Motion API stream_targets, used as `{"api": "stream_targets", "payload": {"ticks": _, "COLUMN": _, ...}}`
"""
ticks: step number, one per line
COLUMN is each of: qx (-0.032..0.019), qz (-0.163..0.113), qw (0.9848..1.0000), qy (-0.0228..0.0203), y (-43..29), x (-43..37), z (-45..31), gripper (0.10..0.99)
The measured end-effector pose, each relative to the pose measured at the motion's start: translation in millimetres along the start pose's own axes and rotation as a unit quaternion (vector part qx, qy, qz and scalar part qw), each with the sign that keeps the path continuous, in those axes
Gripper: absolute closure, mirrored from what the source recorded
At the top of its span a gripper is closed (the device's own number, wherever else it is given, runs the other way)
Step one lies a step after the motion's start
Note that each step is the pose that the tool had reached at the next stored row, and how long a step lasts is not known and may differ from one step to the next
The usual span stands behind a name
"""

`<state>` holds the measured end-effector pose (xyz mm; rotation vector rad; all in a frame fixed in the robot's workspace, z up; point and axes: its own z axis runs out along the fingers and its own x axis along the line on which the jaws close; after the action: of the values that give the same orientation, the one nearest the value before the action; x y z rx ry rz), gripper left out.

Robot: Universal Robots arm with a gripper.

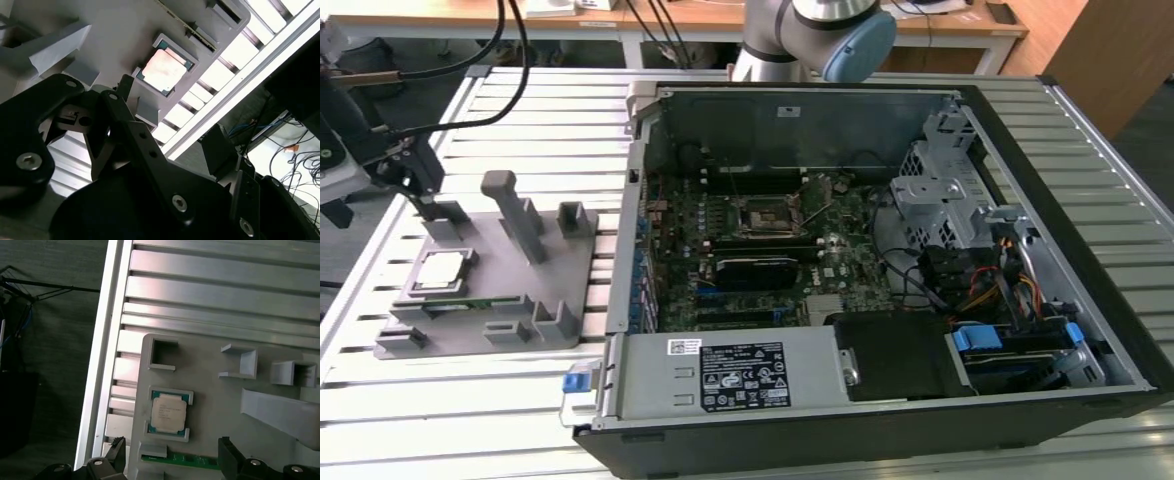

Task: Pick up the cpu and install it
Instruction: 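Pick up the cpu and move it towards the insertion slot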

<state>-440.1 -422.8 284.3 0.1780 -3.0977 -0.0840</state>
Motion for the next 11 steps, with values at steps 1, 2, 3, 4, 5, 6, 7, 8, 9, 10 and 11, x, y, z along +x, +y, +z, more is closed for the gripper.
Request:
{"api": "stream_targets", "payload": {"ticks": 1, "qx": 0.0003, "qz": 0.004, "qw": 1.0, "qy": -0.0002, "y": 0.0, "x": -0.4, "z": 1.4, "gripper": 0.267}}
{"api": "stream_targets", "payload": {"ticks": 2, "qx": 0.0007, "qz": 0.009, "qw": 1.0, "qy": -0.0002, "y": 0.0, "x": -0.6, "z": 2.6, "gripper": 0.267}}
{"api": "stream_targets", "payload": {"ticks": 3, "qx": 0.0012, "qz": 0.014, "qw": 0.9999, "qy": -0.0005, "y": -0.1, "x": -0.7, "z": 4.1, "gripper": 0.267}}
{"api": "stream_targets", "payload": {"ticks": 4, "qx": 0.0017, "qz": 0.019, "qw": 0.9998, "qy": -0.0006, "y": -0.2, "x": -0.8, "z": 5.3, "gripper": 0.267}}
{"api": "stream_targets", "payload": {"ticks": 5, "qx": 0.0021, "qz": 0.024, "qw": 0.9997, "qy": -0.0009, "y": -0.3, "x": -0.8, "z": 6.8, "gripper": 0.267}}
{"api": "stream_targets", "payload": {"ticks": 6, "qx": 0.0021, "qz": 0.026, "qw": 0.9997, "qy": -0.001, "y": -0.3, "x": -0.8, "z": 8.4, "gripper": 0.267}}
{"api": "stream_targets", "payload": {"ticks": 7, "qx": 0.002, "qz": 0.026, "qw": 0.9997, "qy": -0.001, "y": -0.4, "x": -0.9, "z": 10.2, "gripper": 0.267}}
{"api": "stream_targets", "payload": {"ticks": 8, "qx": 0.002, "qz": 0.026, "qw": 0.9997, "qy": -0.001, "y": -0.5, "x": -0.9, "z": 12.0, "gripper": 0.267}}
{"api": "stream_targets", "payload": {"ticks": 9, "qx": 0.0021, "qz": 0.026, "qw": 0.9997, "qy": -0.0009, "y": -0.6, "x": -1.0, "z": 13.8, "gripper": 0.267}}
{"api": "stream_targets", "payload": {"ticks": 10, "qx": 0.0021, "qz": 0.026, "qw": 0.9997, "qy": -0.001, "y": -0.7, "x": -1.1, "z": 15.6, "gripper": 0.267}}
{"api": "stream_targets", "payload": {"ticks": 11, "qx": 0.0021, "qz": 0.026, "qw": 0.9997, "qy": -0.001, "y": -0.8, "x": -1.1, "z": 17.6, "gripper": 0.267}}
